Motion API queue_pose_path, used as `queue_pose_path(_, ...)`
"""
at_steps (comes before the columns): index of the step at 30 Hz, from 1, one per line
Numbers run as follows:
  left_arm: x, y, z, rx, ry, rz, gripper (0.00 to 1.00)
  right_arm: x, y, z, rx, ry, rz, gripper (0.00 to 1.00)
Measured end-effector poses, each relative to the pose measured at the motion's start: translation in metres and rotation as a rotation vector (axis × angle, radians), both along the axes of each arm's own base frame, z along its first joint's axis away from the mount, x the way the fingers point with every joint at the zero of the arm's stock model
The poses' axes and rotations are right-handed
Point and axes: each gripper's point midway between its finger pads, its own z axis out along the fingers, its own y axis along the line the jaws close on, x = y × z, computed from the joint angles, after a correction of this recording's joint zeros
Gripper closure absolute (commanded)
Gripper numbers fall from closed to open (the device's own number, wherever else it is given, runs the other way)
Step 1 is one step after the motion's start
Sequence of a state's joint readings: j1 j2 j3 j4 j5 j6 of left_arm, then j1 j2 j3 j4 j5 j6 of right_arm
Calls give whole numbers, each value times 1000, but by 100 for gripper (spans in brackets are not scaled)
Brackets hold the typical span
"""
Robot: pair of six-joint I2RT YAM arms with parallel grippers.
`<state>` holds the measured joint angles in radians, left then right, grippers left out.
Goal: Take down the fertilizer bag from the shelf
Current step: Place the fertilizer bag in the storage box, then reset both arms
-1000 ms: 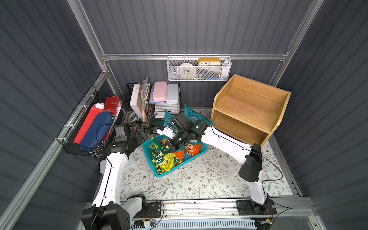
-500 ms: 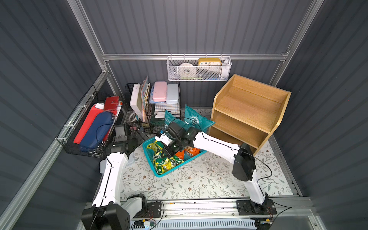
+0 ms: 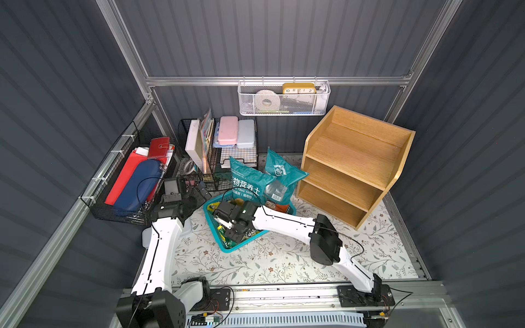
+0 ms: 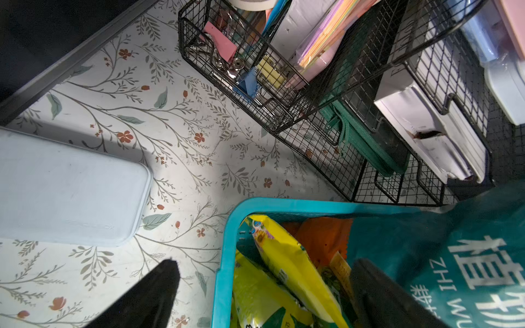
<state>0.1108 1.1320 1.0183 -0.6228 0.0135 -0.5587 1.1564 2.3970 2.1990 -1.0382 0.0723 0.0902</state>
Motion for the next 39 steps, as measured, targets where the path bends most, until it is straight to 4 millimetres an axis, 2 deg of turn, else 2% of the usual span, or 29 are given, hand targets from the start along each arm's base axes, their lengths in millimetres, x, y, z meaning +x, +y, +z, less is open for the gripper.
queue_pose_path(1,0,0,0,1,0,1,1,0,0,1,7,-2,2,100)
queue_pose_path(2,0,1,0,3,0,3,1,-1,-1,2,17,-1,5,92)
queue_pose_path(4,0,2,0,12,1,7,1,-4,-2,6,43,11,8,65)
queue_pose_path(5,0,3,0,18,0,5,1,-7,-4,10,59,25,14,54)
queue_pose_path(6,0,3,0,23,0,2,1,-10,-5,17,79,39,20,49)
queue_pose_path(9,2,3,1,43,-10,-17,1,-13,-16,50,141,43,17,40)
queue_pose_path(13,8,4,3,89,-43,-61,1,11,-44,116,277,-33,-51,37)
queue_pose_path(16,12,4,-3,131,-54,-101,1,30,-74,168,399,-121,-119,37)
queue_pose_path(19,17,4,-13,179,-53,-153,1,38,-113,192,470,-214,-201,37)
queue_pose_path(21,20,3,-22,210,-56,-197,1,41,-147,191,478,-283,-265,37)
queue_pose_path(25,25,-1,-36,250,-90,-263,0,39,-227,170,415,-419,-426,37)
queue_pose_path(27,26,-2,-44,274,-118,-287,1,31,-265,163,399,-474,-505,30)
queue_pose_path(31,25,-2,-57,317,-161,-315,1,16,-329,171,457,-579,-707,31)
queue_pose_path(33,26,-3,-63,334,-181,-325,1,11,-365,175,492,-644,-827,24)
queue_pose_path(35,26,-3,-68,345,-195,-330,1,8,-397,171,497,-697,-941,19)
queue_pose_path(39,31,-1,-74,356,-217,-325,1,7,-458,152,426,-782,-1169,16)
